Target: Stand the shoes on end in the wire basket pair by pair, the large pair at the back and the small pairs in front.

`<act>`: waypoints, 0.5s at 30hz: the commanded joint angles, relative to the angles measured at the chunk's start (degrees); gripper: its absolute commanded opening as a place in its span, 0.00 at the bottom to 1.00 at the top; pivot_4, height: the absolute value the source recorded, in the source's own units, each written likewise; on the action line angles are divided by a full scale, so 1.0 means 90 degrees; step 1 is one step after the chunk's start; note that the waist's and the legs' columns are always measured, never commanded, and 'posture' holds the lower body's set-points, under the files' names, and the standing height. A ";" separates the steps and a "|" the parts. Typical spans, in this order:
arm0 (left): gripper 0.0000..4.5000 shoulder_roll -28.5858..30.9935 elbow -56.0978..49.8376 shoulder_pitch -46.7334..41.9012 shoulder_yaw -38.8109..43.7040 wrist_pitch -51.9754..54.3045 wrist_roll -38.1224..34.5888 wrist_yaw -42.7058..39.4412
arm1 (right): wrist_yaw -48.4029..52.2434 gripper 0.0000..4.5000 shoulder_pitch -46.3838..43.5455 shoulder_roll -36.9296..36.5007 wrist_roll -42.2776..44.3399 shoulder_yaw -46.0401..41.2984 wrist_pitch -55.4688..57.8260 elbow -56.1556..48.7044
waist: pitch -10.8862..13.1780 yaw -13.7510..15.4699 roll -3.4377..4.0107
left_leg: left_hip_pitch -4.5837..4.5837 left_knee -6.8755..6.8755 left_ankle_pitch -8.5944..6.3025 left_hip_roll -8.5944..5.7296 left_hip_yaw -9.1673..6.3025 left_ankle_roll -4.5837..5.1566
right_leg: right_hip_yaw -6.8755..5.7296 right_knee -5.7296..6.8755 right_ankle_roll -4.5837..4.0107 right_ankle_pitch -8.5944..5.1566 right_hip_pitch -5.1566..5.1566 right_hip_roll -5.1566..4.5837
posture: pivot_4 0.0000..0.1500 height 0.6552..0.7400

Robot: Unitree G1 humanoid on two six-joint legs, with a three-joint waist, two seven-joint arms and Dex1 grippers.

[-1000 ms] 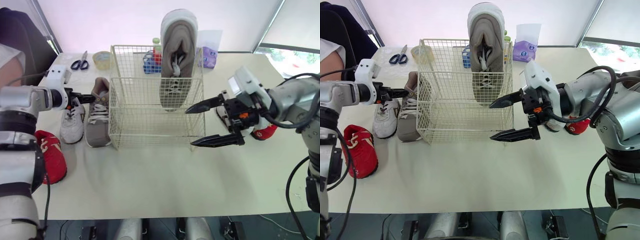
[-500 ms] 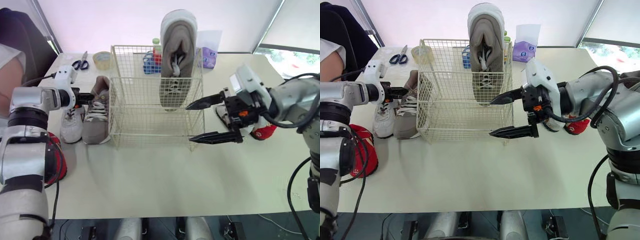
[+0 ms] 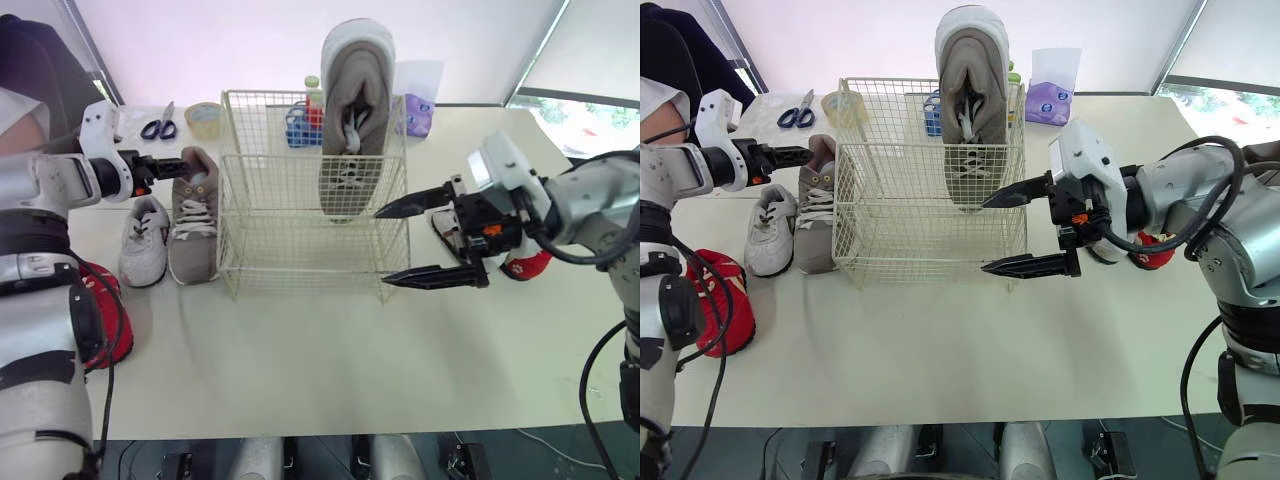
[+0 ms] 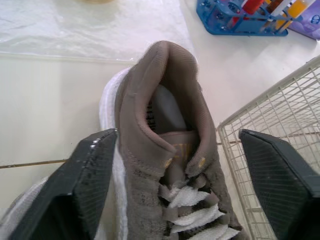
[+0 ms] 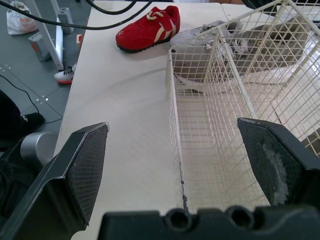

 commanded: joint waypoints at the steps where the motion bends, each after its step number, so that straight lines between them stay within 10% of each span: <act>1: 0.88 -0.0058 0.0292 -0.0088 -0.0084 -0.0358 0.0236 0.0088 | 0.0147 1.00 0.0045 -0.0458 0.0351 -0.0486 0.0211 -0.0370 | 0.0000 0.0009 0.0000 | 0.0000 0.0000 0.0000 0.0000 0.0000 0.0000 | 0.0000 0.0000 0.0000 0.0000 0.0000 0.0000 | 1.00 1.00; 11: 0.88 -0.0675 0.2148 -0.0480 -0.0345 -0.1736 0.0878 0.0055 | -0.0185 1.00 -0.0651 -0.0709 0.0069 -0.0288 0.0303 -0.0063 | -0.0005 0.0013 -0.0008 | 0.0004 0.0000 -0.0013 0.0001 0.0000 0.0021 | 0.0000 0.0000 0.0000 0.0001 0.0001 -0.0002 | 1.00 1.00; 15: 0.59 -0.0871 0.2418 -0.0575 -0.0362 -0.2026 0.1016 0.0019 | -0.0244 1.00 -0.0678 -0.0682 -0.0023 -0.0238 0.0236 0.0051 | -0.0007 0.0045 -0.0008 | 0.0004 0.0004 -0.0010 -0.0003 0.0000 0.0017 | 0.0000 0.0003 0.0001 0.0002 0.0003 -0.0005 | 1.00 1.00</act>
